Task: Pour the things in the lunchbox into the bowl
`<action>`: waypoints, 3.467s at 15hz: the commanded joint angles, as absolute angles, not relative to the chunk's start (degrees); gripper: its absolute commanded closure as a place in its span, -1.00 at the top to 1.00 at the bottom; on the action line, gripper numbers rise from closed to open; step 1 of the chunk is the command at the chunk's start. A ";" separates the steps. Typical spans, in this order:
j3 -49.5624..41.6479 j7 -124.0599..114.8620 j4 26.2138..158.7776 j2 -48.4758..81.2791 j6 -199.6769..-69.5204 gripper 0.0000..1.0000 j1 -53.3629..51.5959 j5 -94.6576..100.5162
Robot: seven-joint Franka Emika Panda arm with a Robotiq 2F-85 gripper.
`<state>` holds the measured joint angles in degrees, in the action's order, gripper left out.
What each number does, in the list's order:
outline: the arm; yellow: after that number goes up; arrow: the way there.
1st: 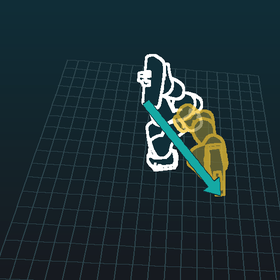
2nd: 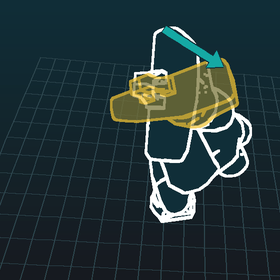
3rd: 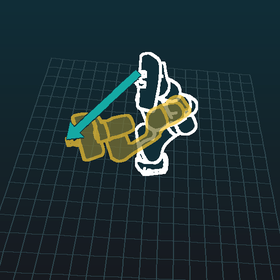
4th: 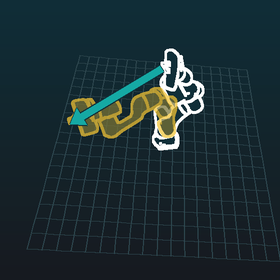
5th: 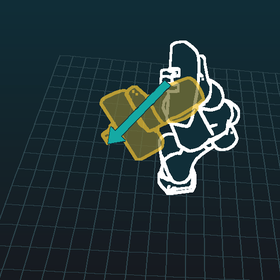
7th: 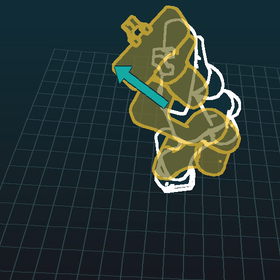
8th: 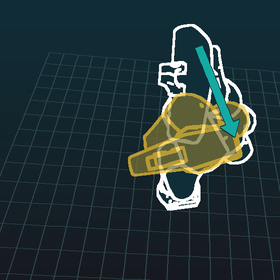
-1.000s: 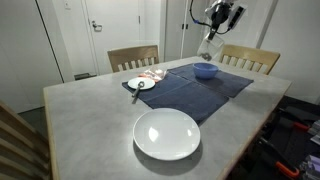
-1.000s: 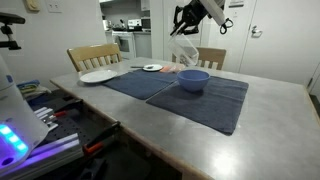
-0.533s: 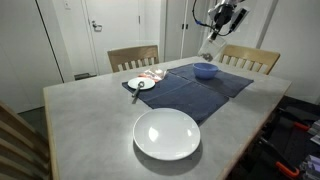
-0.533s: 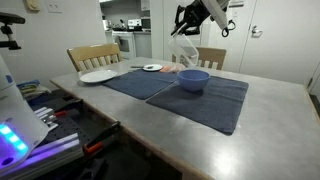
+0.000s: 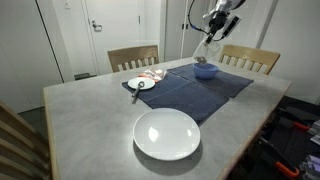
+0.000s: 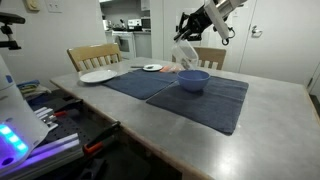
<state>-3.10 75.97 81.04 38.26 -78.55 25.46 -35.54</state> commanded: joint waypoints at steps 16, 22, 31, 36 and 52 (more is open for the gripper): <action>0.46 74.47 63.33 51.15 -69.41 -0.96 30.34 -43.58; 0.02 74.63 66.75 49.76 -70.41 -0.96 31.25 -46.31; -0.25 76.80 73.04 47.65 -70.96 -0.96 33.01 -47.08; -0.07 81.42 76.34 46.73 -70.66 -0.96 34.93 -47.49; -2.20 94.15 73.71 48.86 -59.69 -0.96 36.56 -47.83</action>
<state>-1.47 91.28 73.49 49.61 -62.40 35.99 -47.35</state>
